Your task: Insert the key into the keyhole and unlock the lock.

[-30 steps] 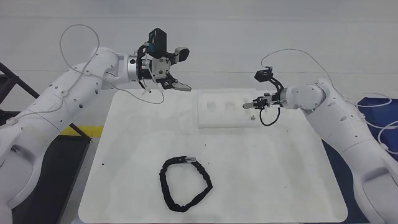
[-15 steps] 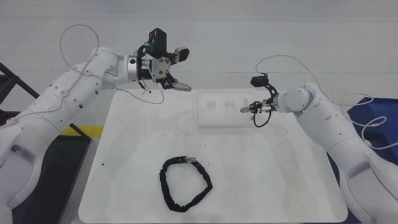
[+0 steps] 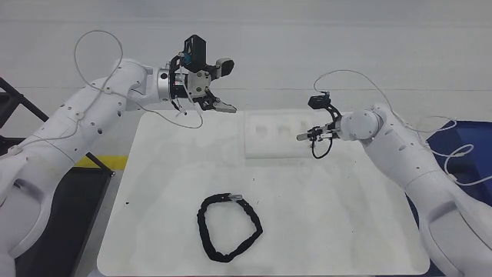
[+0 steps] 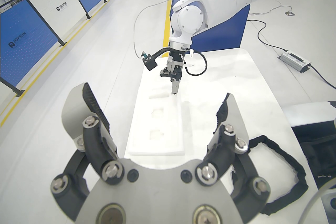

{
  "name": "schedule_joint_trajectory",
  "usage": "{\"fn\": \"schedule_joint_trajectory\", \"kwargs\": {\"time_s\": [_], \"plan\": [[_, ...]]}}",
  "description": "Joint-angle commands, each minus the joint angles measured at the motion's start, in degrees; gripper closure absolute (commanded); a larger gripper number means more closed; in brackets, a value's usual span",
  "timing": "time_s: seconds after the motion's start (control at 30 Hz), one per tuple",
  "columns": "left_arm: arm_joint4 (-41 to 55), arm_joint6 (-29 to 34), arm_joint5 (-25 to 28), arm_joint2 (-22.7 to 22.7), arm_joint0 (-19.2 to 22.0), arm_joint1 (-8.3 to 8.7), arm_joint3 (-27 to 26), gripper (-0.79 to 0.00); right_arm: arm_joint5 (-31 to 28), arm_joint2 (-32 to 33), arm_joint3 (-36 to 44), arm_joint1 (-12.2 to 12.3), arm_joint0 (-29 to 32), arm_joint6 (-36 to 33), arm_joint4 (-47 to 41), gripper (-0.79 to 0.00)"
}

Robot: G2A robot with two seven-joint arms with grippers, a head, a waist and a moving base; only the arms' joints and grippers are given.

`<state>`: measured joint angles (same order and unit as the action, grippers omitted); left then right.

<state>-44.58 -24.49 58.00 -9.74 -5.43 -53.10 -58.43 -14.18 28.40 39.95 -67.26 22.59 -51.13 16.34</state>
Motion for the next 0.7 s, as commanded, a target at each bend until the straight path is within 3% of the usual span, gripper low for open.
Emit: {"fn": "schedule_joint_trajectory", "kwargs": {"time_s": [0.0,0.33,0.57,0.67], "plan": [[0.0,0.0,0.0,0.0,0.0,0.0,0.0,-0.785,2.97,-0.36,1.8,-0.15,0.57,-1.31,1.36,-0.785],[0.0,0.0,0.0,0.0,0.0,0.0,0.0,-0.785,11.33,-1.74,5.64,-1.42,1.31,-3.86,7.75,-0.773],[0.0,0.0,0.0,0.0,0.0,0.0,0.0,-0.785,12.72,-0.87,4.8,-2.05,1.76,-4.41,8.1,-0.385],[0.0,0.0,0.0,0.0,0.0,0.0,0.0,-0.785,13.4,-0.59,4.01,-2.34,1.79,-4.56,8.54,-0.342]]}}
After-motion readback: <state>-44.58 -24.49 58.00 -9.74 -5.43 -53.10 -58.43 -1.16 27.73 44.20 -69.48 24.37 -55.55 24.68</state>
